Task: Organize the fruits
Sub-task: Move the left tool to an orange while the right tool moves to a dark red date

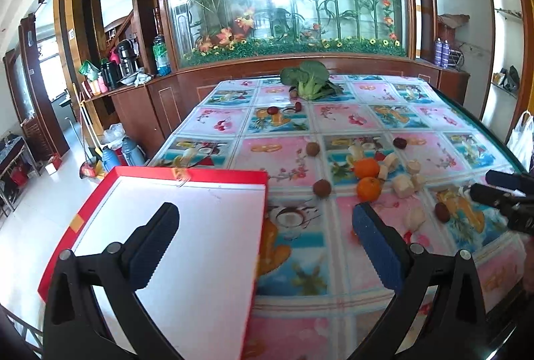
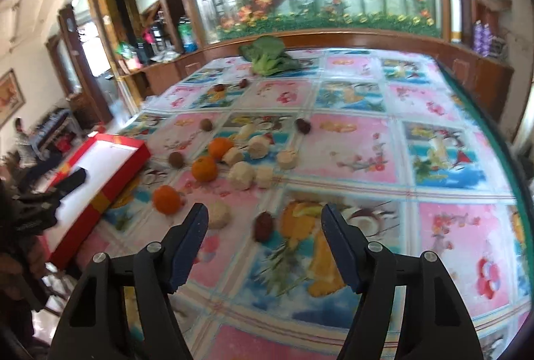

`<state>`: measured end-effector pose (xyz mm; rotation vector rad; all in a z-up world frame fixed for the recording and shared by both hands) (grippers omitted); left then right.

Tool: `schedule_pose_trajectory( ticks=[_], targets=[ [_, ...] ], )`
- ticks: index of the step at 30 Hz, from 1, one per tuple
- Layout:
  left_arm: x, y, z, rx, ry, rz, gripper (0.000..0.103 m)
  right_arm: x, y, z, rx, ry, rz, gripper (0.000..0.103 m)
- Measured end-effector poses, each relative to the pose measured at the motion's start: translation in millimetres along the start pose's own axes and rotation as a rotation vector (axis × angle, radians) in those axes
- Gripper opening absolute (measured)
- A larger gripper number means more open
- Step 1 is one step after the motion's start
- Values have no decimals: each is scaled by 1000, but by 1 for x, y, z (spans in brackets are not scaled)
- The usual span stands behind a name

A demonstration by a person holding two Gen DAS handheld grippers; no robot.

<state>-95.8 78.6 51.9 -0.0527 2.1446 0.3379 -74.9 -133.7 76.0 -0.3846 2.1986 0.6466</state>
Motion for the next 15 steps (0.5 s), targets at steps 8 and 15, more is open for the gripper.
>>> schedule_pose_trajectory(
  ticks=[8, 15],
  targets=[
    [11, -19, -2, 59, 30, 71, 103, 11, 6, 17, 14, 79, -34, 68],
    [19, -36, 7, 105, 82, 101, 103, 12, -11, 36, 55, 155, 46, 46]
  ],
)
Point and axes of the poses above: each gripper's, at about its wrist camera, not at the fingertips, and z roughly the way its jaws point, y to its left, x to its underside, the point moved 3 cm from there along z, roughly the way its jaws point, and after that the axes turned 11 degrees about -x, right-handed, at the moved point
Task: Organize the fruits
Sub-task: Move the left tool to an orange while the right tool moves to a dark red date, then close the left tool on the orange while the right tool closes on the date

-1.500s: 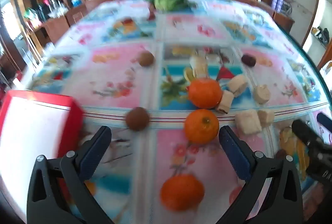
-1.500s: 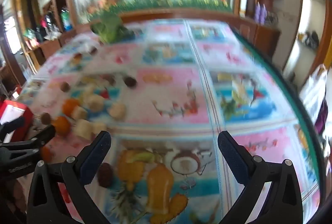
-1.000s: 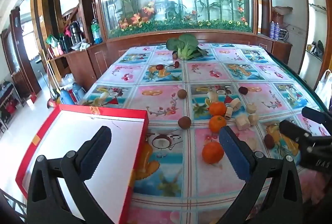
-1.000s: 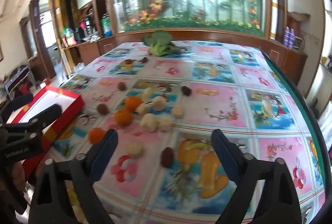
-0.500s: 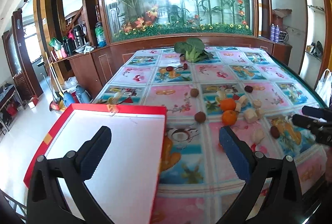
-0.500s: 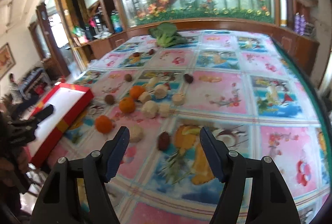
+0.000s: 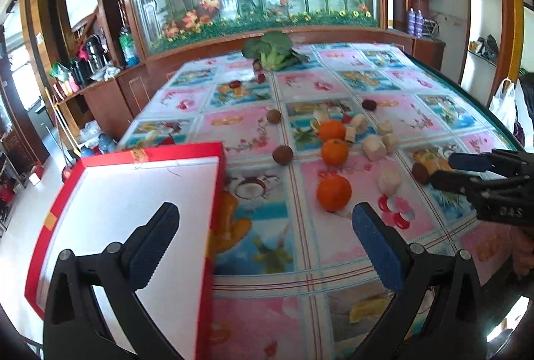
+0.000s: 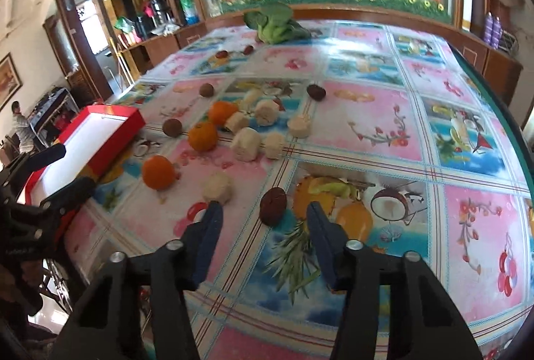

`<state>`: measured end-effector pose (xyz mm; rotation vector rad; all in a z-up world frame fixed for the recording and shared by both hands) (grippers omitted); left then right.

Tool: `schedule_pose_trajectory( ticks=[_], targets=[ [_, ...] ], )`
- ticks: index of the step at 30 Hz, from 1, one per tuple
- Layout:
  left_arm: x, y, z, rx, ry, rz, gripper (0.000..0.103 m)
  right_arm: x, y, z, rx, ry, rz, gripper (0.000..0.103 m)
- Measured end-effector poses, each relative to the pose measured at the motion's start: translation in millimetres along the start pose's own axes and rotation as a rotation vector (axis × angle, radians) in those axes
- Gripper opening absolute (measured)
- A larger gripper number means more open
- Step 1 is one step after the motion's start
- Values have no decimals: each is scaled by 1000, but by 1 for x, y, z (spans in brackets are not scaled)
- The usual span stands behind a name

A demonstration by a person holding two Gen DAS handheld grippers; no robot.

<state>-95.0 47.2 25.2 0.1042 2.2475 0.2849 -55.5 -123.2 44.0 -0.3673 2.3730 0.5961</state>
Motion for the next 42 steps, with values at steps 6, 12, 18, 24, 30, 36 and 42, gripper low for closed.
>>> schedule_pose_trajectory(
  ticks=[6, 12, 18, 24, 30, 36, 42],
  targets=[
    [-2, -10, 9, 28, 12, 12, 103, -4, -6, 14, 18, 36, 51, 40],
    [-12, -25, 27, 72, 52, 38, 103, -7, -10, 20, 44, 67, 72, 34],
    [-14, -37, 49, 91, 108, 36, 102, -8, -6, 20, 72, 76, 57, 31],
    [-13, -48, 66, 82, 160, 70, 85, -10, -6, 21, 96, 79, 49, 27],
    [-11, -53, 74, 100, 196, 84, 75, -9, -2, 24, 130, 89, 24, 27],
    [-11, -58, 78, 151, 229, 74, 63, -8, -3, 24, 148, 89, 24, 22],
    [-11, -58, 79, 154, 230, 59, 58, -8, -3, 24, 165, 88, 24, 18]
  ],
)
Point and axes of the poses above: each gripper's, at about its wrist camera, not at the fingertips, and z roughly the way its jaws point, y to its left, x to its underside, the point moved 3 cm from there along z, roughly the way its jaws point, and after that the axes turned 11 degrees about -x, right-handed, at the moved point
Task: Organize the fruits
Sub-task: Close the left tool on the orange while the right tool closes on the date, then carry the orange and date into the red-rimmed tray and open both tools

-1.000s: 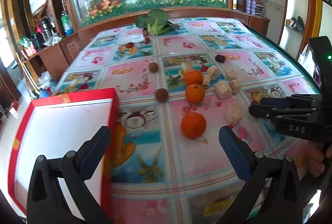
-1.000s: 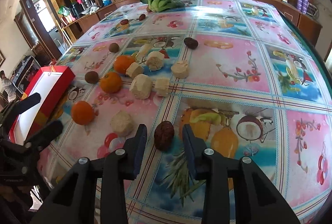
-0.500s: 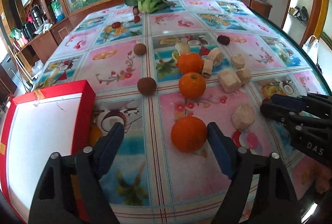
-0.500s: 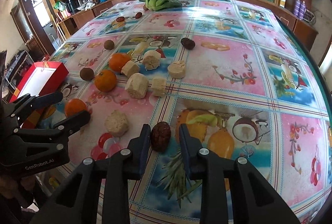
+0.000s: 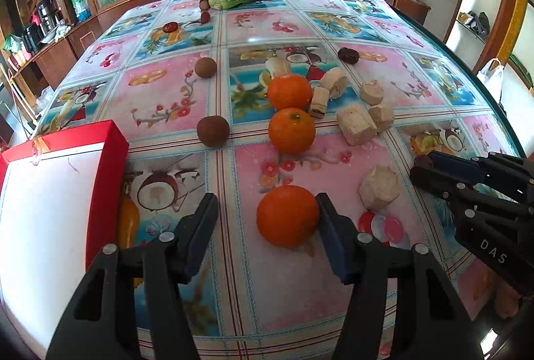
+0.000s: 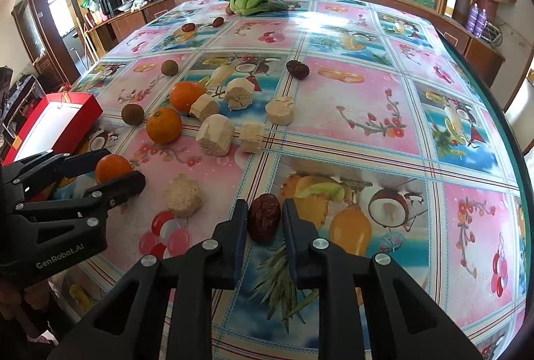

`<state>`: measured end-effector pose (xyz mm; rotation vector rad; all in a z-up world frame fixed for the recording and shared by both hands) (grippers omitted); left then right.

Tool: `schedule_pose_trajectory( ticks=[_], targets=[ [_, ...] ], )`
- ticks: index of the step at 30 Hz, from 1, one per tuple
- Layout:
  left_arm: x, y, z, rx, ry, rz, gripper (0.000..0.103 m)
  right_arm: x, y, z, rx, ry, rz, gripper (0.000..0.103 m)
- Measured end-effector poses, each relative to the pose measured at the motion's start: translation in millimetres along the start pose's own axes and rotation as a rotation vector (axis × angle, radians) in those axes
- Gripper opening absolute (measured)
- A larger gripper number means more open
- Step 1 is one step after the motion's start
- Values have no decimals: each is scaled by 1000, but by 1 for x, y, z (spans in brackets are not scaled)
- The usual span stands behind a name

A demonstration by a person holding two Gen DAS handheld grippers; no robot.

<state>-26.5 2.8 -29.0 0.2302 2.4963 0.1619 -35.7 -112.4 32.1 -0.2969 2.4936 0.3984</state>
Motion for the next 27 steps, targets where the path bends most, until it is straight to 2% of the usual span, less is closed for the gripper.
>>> schedule_pose_trajectory(
  ticks=[9, 18, 24, 27],
  targets=[
    [2, -1, -7, 58, -5, -8, 36, 5, 4, -3, -4, -10, 4, 18],
    [8, 12, -23, 70, -44, -28, 35, 8, 16, -16, -10, -43, -7, 18],
    [14, 32, -62, 89, -124, -78, 35, 0, 42, -32, -37, -98, -61, 18],
    [22, 49, -80, 64, -162, -110, 35, -5, 62, -33, -69, -116, -94, 18]
  ],
)
Point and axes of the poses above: each gripper's, at about its wrist camera, not at the fingertips, and z roughly the way its jaws point, y to its left, x to its underside, the point moved 3 cm from there along z, roughly the way its jaws point, and after that the axes turned 11 degrees about -x, right-handed, at the moved point
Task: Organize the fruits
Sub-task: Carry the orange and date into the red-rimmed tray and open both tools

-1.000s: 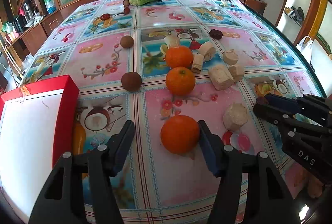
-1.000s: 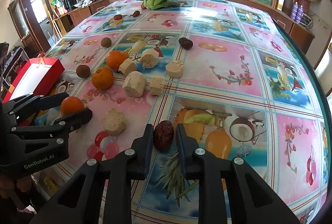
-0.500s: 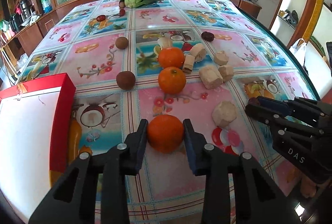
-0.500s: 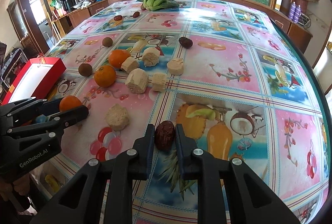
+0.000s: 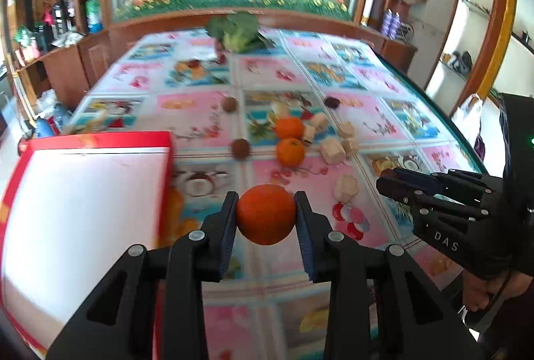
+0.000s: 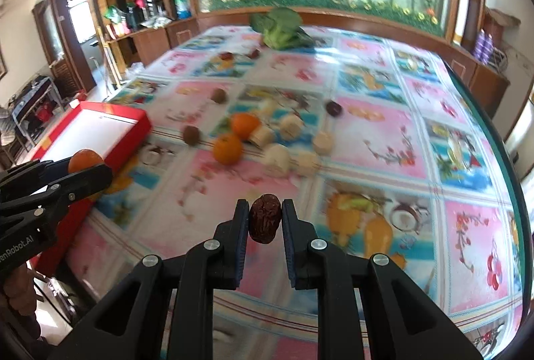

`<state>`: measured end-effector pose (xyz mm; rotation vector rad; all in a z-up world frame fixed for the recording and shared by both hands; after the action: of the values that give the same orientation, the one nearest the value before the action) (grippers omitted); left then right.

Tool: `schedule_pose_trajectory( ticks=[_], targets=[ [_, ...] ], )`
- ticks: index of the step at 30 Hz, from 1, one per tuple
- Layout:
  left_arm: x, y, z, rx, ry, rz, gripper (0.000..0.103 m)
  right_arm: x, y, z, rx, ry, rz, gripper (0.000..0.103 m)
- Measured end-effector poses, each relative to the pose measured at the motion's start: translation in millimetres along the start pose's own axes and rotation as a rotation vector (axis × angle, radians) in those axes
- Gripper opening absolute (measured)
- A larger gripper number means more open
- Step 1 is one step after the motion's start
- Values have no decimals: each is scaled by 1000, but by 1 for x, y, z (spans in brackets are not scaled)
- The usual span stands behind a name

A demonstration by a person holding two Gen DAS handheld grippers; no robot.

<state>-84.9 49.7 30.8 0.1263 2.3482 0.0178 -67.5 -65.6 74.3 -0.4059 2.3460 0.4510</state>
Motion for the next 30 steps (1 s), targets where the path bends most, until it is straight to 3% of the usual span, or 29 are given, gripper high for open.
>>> schedule_pose_trajectory(
  ticks=[16, 30],
  targets=[
    [38, 115, -27, -223, -17, -201, 36, -28, 153, 52, -280, 21, -222, 18],
    [70, 160, -11, -354, 48, -243, 36, -13, 176, 103, -314, 161, -212, 19]
  ],
)
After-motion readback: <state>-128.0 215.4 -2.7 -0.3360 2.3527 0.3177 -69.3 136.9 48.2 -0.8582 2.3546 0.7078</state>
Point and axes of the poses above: each gripper's, at about its wrist camera, not at the fingertips, and z roughly the way its jaws point, y to its left, x to its underside, the point moved 3 cm from there along z, roughly the way its jaws point, and after that the axes turned 11 degrees about -x, right-handed, at the moved point
